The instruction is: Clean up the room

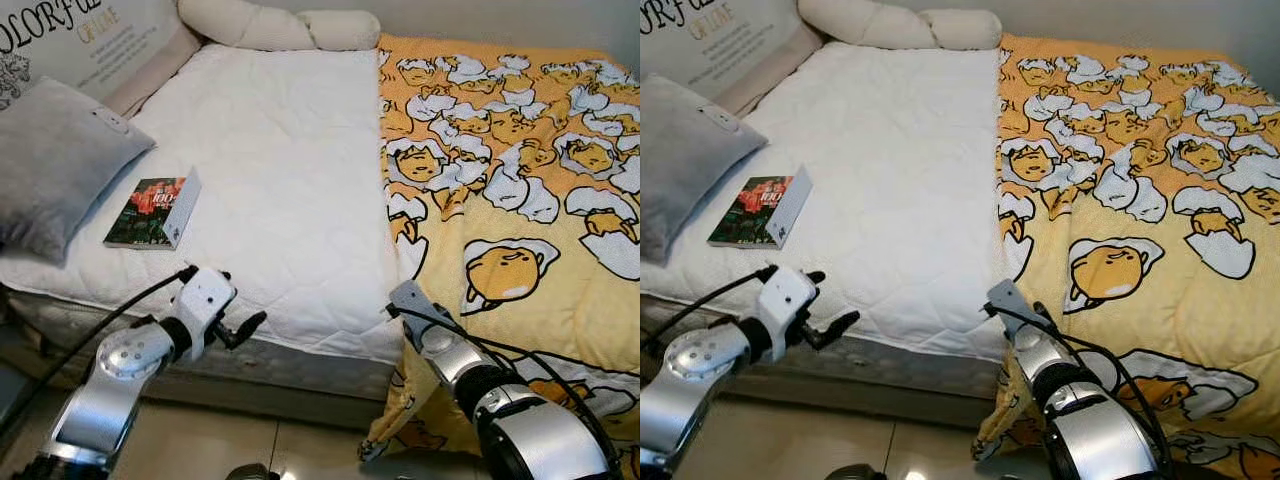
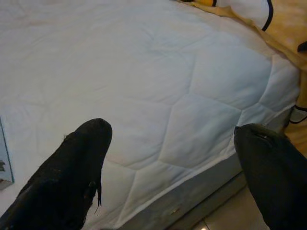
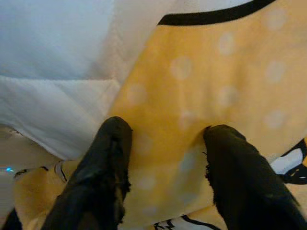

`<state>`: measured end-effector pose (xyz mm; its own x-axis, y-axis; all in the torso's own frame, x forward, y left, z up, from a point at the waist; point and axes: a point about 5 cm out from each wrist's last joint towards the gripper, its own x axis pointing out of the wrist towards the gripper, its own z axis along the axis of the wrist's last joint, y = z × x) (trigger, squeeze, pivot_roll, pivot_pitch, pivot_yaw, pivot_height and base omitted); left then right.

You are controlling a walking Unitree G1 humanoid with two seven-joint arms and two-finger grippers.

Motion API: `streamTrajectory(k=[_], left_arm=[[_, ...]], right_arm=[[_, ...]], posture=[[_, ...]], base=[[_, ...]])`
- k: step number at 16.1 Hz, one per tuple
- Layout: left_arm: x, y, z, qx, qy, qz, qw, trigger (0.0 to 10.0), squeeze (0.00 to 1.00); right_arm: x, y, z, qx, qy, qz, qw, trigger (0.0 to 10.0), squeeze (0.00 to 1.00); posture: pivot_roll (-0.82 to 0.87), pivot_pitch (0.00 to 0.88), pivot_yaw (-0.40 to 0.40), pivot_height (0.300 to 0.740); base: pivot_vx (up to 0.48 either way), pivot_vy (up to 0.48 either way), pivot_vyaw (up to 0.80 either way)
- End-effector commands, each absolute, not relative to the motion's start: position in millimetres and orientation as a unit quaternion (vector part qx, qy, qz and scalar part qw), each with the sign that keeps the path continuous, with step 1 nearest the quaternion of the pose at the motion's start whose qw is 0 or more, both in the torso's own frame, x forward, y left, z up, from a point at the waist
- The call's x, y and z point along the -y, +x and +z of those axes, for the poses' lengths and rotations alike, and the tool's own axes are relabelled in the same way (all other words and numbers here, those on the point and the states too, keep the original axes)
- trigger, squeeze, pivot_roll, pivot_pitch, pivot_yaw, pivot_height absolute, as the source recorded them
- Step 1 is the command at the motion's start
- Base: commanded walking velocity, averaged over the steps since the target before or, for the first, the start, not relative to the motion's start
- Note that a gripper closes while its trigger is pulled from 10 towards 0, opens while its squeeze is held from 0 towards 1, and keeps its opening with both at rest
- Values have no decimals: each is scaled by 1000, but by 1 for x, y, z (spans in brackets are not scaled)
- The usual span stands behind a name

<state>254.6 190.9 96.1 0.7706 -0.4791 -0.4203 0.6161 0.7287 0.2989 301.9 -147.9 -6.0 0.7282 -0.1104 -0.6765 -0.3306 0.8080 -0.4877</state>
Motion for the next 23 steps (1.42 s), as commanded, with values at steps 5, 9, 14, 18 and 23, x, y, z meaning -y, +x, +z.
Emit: streamTrajectory(k=[5, 9, 14, 18, 23], left_arm=[[-191, 261, 99, -153, 222, -306, 913, 10000, 0], [-192, 261, 102, -151, 226, -304, 913, 10000, 0], [-192, 261, 103, -152, 231, -308, 910, 10000, 0], [-192, 260, 101, -154, 230, -308, 910, 10000, 0], [-185, 262, 100, -153, 228, -319, 907, 10000, 0]], right_arm=[[142, 301, -8, -361, -221, 81, 903, 0, 0], [147, 297, -11, -370, -202, 71, 904, 0, 0], [146, 299, -10, -359, -196, 76, 909, 0, 0], [128, 314, 6, -318, -205, 100, 920, 0, 0], [121, 316, 9, -301, -253, 105, 913, 10000, 1000]], posture=[[138, 0, 33, 740], [160, 0, 36, 740], [167, 0, 48, 740], [151, 0, 49, 740], [132, 0, 63, 740]], base=[[0, 0, 0], [0, 0, 0], [0, 0, 0], [0, 0, 0], [0, 0, 0]])
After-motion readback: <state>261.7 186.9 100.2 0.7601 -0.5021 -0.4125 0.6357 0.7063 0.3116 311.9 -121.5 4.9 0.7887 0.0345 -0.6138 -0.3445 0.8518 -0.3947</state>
